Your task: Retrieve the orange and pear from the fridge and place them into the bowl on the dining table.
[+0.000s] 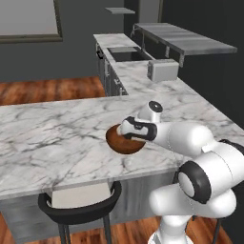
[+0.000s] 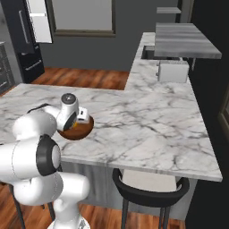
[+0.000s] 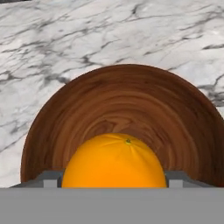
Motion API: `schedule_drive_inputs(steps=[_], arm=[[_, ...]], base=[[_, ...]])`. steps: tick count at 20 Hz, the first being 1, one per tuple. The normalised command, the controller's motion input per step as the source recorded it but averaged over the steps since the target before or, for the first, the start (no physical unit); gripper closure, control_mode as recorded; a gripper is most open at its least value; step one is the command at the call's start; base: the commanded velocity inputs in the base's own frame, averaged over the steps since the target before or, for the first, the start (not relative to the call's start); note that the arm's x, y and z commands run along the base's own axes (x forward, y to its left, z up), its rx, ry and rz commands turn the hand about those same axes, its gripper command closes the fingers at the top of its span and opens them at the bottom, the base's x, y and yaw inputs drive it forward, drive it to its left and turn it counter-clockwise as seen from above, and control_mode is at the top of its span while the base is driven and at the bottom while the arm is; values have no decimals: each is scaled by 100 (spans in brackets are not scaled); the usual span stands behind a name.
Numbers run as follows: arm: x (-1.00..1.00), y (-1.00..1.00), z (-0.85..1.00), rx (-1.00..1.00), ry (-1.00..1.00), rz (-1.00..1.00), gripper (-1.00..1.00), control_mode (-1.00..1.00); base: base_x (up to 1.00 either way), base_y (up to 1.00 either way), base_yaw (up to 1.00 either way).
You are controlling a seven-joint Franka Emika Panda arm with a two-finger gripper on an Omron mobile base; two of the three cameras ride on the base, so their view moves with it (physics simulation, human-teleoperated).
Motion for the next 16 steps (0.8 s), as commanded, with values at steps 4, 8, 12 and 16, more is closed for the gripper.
schedule_drive_inputs(steps=[4,8,12,16], arm=[[34,0,-35,0,6,0,100,-100],[24,0,-19,0,4,0,-100,-100],[18,2,-3,0,3,0,-100,-100],[11,10,0,0,3,0,-100,-100]], base=[[0,0,0],[0,0,0],[0,0,0],[0,0,0]])
